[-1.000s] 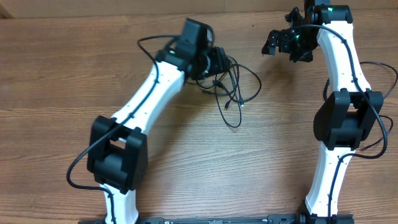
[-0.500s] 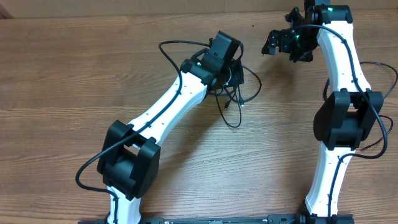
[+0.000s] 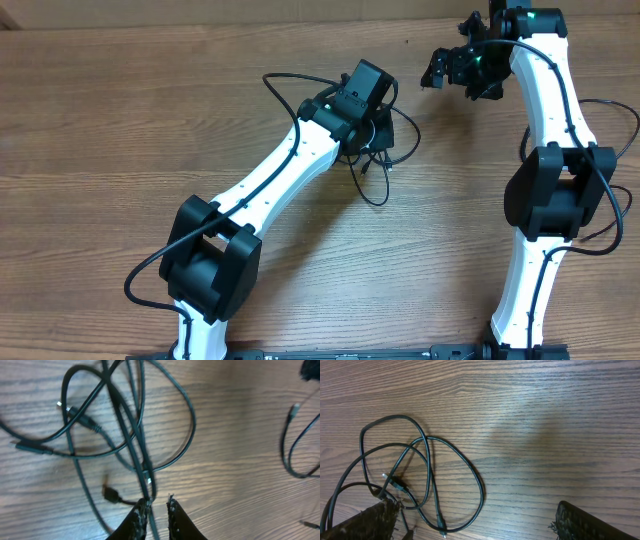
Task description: Untangle cables
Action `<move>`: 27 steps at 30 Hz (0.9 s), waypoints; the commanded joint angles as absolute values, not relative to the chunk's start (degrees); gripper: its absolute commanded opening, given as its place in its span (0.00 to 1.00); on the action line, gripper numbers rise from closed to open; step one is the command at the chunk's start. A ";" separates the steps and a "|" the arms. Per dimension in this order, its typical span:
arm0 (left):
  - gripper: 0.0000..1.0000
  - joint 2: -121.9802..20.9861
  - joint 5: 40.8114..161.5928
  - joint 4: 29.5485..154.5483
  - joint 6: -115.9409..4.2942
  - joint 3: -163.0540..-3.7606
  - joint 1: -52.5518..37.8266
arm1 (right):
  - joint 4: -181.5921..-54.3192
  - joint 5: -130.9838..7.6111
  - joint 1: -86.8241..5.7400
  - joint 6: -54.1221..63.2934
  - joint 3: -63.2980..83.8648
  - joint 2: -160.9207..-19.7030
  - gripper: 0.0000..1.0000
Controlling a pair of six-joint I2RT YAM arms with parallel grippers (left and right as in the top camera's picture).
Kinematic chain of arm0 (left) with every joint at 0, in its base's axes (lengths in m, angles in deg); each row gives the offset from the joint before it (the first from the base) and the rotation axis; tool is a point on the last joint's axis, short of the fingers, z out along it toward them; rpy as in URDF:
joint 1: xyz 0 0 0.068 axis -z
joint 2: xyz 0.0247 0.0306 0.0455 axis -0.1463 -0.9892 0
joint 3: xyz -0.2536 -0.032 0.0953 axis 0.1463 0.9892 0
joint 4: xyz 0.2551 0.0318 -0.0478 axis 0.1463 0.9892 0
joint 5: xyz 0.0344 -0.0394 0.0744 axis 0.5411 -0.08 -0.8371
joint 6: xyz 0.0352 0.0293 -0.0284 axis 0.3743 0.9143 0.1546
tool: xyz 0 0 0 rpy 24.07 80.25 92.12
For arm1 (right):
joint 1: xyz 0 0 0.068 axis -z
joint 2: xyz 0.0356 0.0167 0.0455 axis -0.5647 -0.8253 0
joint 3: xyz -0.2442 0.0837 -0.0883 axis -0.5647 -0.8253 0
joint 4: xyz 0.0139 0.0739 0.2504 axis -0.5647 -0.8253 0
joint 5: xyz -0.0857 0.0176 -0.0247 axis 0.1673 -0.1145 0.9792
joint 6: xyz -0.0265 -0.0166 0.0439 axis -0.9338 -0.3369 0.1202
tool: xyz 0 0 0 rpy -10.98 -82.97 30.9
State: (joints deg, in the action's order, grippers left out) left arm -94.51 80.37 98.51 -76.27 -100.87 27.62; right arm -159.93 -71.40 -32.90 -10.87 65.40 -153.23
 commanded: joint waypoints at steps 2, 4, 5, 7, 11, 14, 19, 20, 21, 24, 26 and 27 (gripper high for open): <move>0.20 -95.47 77.68 99.91 -76.36 -101.61 27.55 | -159.78 -71.75 -32.88 -11.09 65.75 -152.96 1.00; 0.24 -95.47 76.44 100.34 -76.36 -101.61 27.12 | -159.78 -71.75 -32.88 -11.11 65.75 -152.96 1.00; 0.25 -95.47 75.83 100.50 -76.38 -101.61 26.96 | -159.78 -71.75 -32.88 -11.09 65.75 -152.96 1.00; 0.27 -95.47 75.85 100.30 -76.38 -101.61 26.88 | -159.78 -71.75 -32.88 -11.09 65.75 -152.96 1.00; 0.28 -95.40 80.02 97.00 -76.38 -101.66 26.83 | -159.78 -71.75 -32.88 -11.09 65.75 -152.96 1.00; 0.35 -95.36 84.00 92.61 -76.38 -102.09 26.85 | -159.78 -71.75 -32.88 -11.09 65.75 -152.96 1.00; 0.38 -95.36 88.09 89.98 -76.38 -102.31 27.27 | -159.78 -71.75 -32.88 -11.09 65.75 -152.96 1.00; 0.39 -95.38 87.72 90.68 -76.38 -102.31 27.60 | -159.78 -71.75 -32.88 -11.09 65.75 -152.96 1.00; 0.40 -95.42 86.78 91.71 -76.36 -102.27 28.06 | -159.78 -71.75 -32.88 -11.09 65.75 -152.96 1.00; 0.39 -95.77 83.04 94.55 -76.38 -102.25 29.54 | -159.78 -71.75 -32.88 -11.09 65.75 -152.96 1.00; 0.39 -96.28 81.64 95.40 -76.36 -102.20 30.46 | -159.78 -71.75 -32.88 -11.11 65.75 -152.96 1.00; 0.39 -96.60 81.18 95.64 -76.36 -102.18 30.81 | -159.78 -71.75 -32.88 -11.11 65.75 -152.96 1.00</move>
State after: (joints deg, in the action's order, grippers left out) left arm -94.94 83.80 95.14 -76.45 -101.09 29.19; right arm -159.91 -71.40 -32.90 -10.85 65.40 -153.23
